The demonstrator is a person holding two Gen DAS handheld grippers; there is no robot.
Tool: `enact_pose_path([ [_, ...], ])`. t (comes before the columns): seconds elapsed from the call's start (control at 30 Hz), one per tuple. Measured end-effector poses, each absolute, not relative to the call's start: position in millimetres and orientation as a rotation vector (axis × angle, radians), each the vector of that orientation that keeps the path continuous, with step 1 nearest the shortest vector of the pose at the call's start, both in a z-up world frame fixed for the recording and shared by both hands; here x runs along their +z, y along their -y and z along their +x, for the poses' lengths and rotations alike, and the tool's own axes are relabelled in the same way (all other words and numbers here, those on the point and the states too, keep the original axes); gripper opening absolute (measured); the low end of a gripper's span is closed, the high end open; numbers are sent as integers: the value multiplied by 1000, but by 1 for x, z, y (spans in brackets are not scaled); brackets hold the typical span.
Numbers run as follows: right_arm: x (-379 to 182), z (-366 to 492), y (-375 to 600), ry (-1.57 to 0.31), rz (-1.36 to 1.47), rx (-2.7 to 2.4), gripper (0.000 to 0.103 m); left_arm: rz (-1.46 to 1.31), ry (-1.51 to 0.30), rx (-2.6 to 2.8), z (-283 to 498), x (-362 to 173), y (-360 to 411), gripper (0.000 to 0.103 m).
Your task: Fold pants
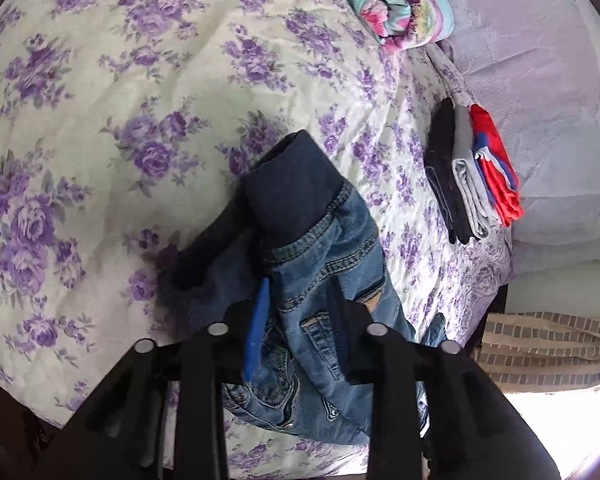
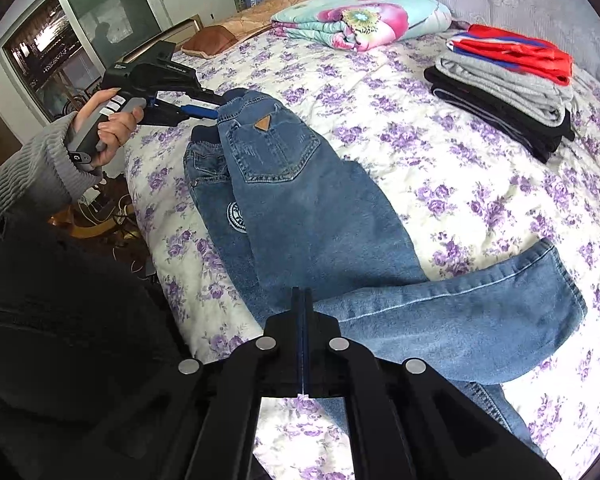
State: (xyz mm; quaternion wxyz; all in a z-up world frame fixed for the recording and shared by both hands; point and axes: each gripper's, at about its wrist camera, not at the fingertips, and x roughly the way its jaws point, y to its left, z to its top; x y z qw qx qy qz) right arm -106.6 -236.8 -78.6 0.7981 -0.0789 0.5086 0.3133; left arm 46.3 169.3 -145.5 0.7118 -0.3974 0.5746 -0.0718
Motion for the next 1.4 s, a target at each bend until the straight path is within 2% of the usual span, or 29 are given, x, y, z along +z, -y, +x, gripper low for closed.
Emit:
enact_pose_path([
  [0.03, -80, -108, 236, -1082, -168, 681, 1, -887, -1277, -145, 45, -150, -170, 47],
  [0.17, -90, -119, 221, -1037, -244, 694, 5, -922, -1260, -115, 48, -164, -173, 48],
  [0.23, -96, -121, 211, -1014, -304, 707, 19, -934, -1258, -118, 55, -162, -169, 47],
  [0.3, -102, -124, 199, -993, -373, 719, 43, -910, -1257, -145, 62, -156, -162, 42],
  [0.33, -105, -125, 193, -978, -419, 728, 44, -885, -1262, -127, 65, -153, -158, 38],
  [0.37, -107, -126, 188, -962, -467, 727, 44, -866, -1264, -111, 66, -150, -156, 26],
  [0.47, -125, -124, 177, -963, -609, 710, 39, -894, -1265, -114, 63, -146, -162, 16],
  [0.53, -136, -126, 171, -931, -724, 708, 29, -926, -1252, -132, 55, -141, -167, 14],
  [0.57, -136, -127, 170, -924, -748, 712, 13, -921, -1247, -140, 50, -136, -168, 14],
  [0.6, -132, -128, 169, -912, -754, 714, 7, -911, -1243, -145, 44, -130, -168, 14],
  [0.7, -109, -137, 176, -870, -735, 712, 4, -870, -1236, -156, 21, -118, -168, 14],
  [0.8, -99, -140, 196, -937, -623, 727, 4, -825, -1280, -127, -4, -135, -172, 14],
  [0.9, -126, -144, 202, -1055, -553, 752, 4, -853, -1322, -99, -20, -167, -179, 16],
  [0.93, -137, -145, 201, -1087, -537, 756, 4, -861, -1313, -101, -23, -167, -181, 20],
  [1.03, -150, -141, 202, -1175, -419, 744, 7, -725, -1267, -105, -33, -132, -179, 23],
  [1.1, -124, -137, 219, -1154, -222, 747, 10, -598, -1223, -111, -39, -105, -172, 38],
  [1.13, -106, -133, 235, -1113, -89, 736, 10, -554, -1204, -124, -40, -95, -167, 40],
  [1.17, -88, -125, 255, -1067, 42, 684, 15, -520, -1189, -145, -40, -87, -160, 42],
  [1.23, -72, -99, 292, -1023, 159, 404, 52, -488, -1184, -225, -34, -82, -139, 48],
  [1.27, -72, -83, 309, -1027, 204, 228, 77, -475, -1193, -253, -29, -84, -128, 52],
  [1.33, -84, -53, 325, -1057, 288, 66, 78, -420, -1226, -279, -17, -93, -100, 52],
  [1.4, -98, -31, 321, -1072, 244, -76, 78, -283, -1252, -290, -7, -100, -69, 53],
])
